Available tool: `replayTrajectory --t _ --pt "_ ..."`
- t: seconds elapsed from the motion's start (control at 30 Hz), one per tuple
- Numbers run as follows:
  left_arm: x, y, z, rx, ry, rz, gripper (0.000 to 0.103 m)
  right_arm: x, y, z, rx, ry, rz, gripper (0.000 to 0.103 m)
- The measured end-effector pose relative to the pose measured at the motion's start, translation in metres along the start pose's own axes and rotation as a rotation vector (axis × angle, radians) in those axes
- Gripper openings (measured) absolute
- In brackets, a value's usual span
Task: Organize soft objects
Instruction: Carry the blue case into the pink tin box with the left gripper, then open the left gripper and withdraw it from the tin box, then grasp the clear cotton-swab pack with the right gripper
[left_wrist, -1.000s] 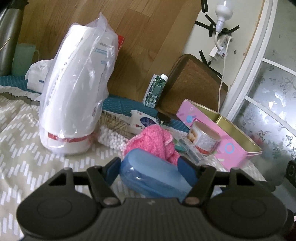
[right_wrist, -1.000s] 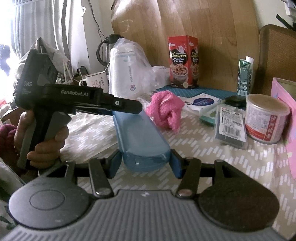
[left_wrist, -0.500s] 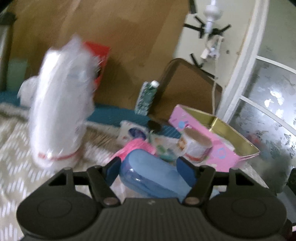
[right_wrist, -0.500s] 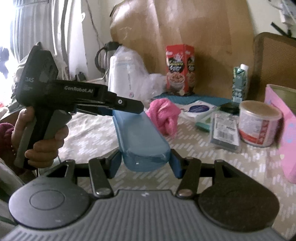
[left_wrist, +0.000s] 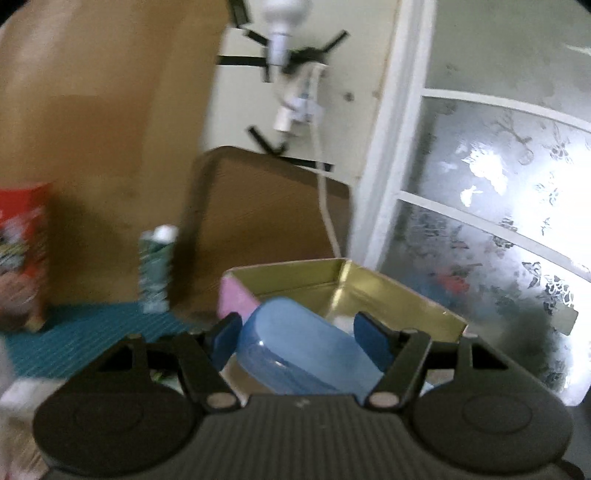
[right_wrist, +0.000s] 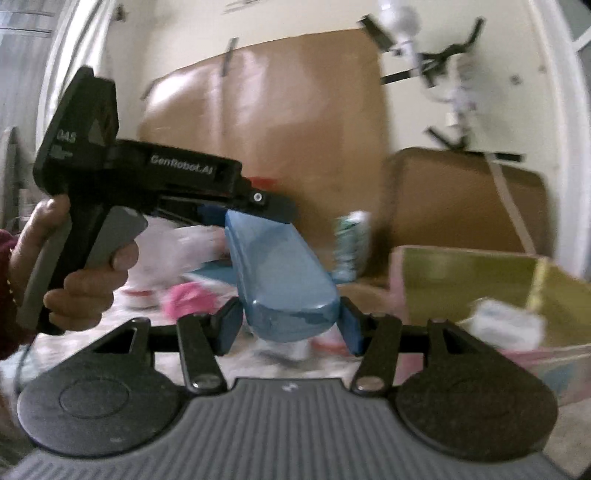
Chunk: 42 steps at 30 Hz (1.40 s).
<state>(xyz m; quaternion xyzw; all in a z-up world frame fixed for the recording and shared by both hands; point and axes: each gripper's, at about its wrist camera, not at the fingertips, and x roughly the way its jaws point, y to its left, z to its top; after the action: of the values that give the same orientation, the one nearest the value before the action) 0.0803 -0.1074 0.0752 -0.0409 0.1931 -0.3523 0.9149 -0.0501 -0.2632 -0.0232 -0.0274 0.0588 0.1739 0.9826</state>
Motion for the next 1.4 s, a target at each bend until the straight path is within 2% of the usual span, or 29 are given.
replayTrajectory --t 0.23,0.33,0.37,0.43,0.5,0.6,0.77,0.9,1.1,1.23,1.4 --pt "0.078 -0.031 0.021 0.049 0.047 -0.023 0.069 0.007 -0.054 0.002 0.077 -0.025 -0.126 0.058" --pt "0.11 -0.036 0.022 0.06 0.082 -0.006 0.071 0.016 -0.07 0.0 0.106 -0.012 -0.166 0.058" --pt "0.119 -0.036 0.022 0.061 0.097 0.01 0.075 0.02 -0.075 -0.001 0.114 -0.007 -0.176 0.058" --pt "0.136 -0.037 0.017 0.062 0.144 0.044 0.076 0.03 -0.081 -0.003 0.125 0.019 -0.201 0.059" --pt "0.135 -0.036 0.013 0.046 0.159 0.044 0.076 0.038 -0.081 -0.005 0.13 0.048 -0.23 0.06" --pt "0.109 -0.035 0.011 0.051 0.11 0.028 0.076 0.033 -0.078 -0.007 0.145 0.017 -0.217 0.06" --pt "0.035 -0.019 0.001 0.033 0.032 0.002 0.077 0.012 -0.06 -0.006 0.13 -0.064 -0.208 0.06" --pt "-0.023 0.002 -0.03 0.027 0.039 0.047 0.077 0.006 -0.04 -0.005 0.134 -0.073 -0.126 0.06" --pt "-0.083 0.036 -0.085 -0.008 0.124 0.184 0.077 0.027 0.007 -0.015 0.079 0.024 0.006 0.059" --pt "-0.109 0.064 -0.105 -0.092 0.134 0.255 0.077 0.048 0.034 -0.016 0.06 0.094 0.066 0.059" --pt "-0.129 0.089 -0.122 -0.151 0.129 0.321 0.077 0.063 0.06 -0.008 0.027 0.137 0.123 0.059"
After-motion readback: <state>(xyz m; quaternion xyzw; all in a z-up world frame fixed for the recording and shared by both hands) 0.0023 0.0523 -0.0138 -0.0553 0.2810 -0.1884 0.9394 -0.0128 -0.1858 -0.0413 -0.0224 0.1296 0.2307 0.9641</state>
